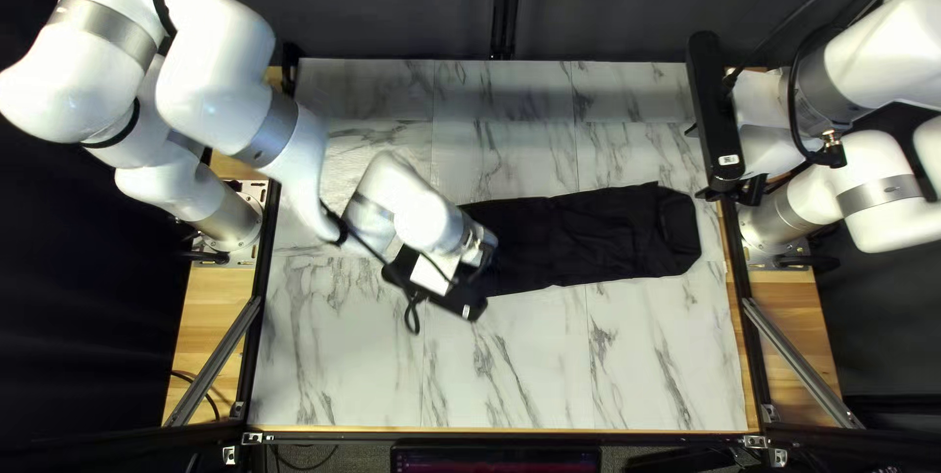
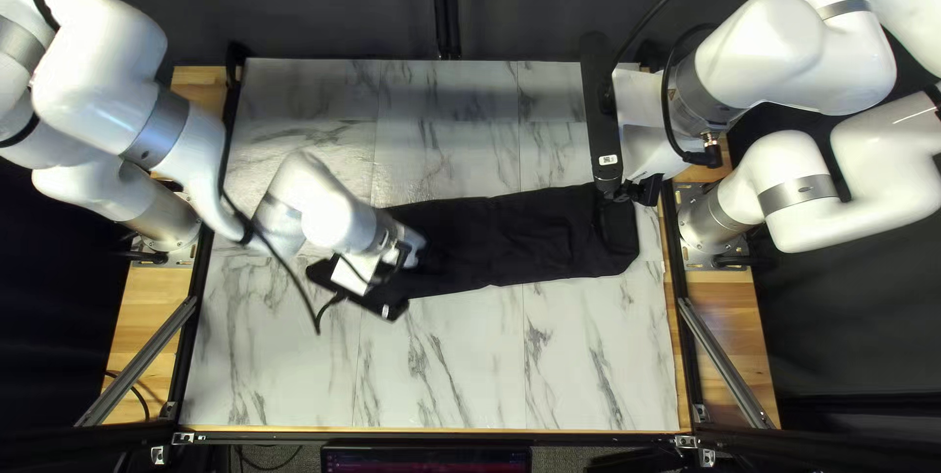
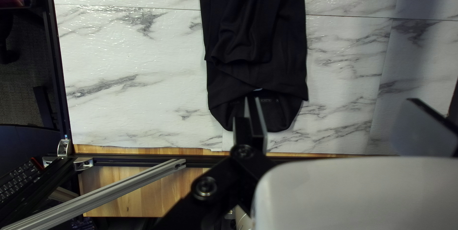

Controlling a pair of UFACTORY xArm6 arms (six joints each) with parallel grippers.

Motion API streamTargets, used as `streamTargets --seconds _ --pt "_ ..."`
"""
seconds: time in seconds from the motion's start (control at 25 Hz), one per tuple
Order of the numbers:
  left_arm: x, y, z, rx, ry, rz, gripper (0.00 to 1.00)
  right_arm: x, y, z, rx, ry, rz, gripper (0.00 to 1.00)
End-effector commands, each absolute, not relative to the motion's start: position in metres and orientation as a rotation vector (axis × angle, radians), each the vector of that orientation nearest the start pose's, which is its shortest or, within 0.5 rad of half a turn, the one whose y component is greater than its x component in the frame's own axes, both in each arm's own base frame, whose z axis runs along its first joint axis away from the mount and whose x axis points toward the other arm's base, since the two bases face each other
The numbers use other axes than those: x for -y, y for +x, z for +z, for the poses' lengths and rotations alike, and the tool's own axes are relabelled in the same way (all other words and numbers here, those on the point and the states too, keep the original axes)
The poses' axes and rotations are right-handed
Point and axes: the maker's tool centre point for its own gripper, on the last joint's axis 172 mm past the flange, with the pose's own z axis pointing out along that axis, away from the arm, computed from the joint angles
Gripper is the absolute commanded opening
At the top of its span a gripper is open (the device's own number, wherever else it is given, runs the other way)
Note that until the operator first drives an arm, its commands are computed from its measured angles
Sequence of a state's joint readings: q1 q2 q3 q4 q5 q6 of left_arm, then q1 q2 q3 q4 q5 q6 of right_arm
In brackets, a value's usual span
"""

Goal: Fold t-shirt

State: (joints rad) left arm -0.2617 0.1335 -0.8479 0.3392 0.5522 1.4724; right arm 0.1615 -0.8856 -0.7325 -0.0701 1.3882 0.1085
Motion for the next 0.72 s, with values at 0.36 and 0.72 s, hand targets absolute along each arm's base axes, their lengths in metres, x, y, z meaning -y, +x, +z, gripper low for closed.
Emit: streamTargets --seconds 0.36,0.72 --pt "0.15 0.5 0.107 -2.492 -1.496 0.02 1.0 -0.029 0.286 0.338 0.091 -3.156 -0.376 1.0" --pt "0.062 0.507 0.092 -2.352 -1.486 0.146 1.0 -0.029 0.286 0.338 0.091 -3.156 -0.376 1.0"
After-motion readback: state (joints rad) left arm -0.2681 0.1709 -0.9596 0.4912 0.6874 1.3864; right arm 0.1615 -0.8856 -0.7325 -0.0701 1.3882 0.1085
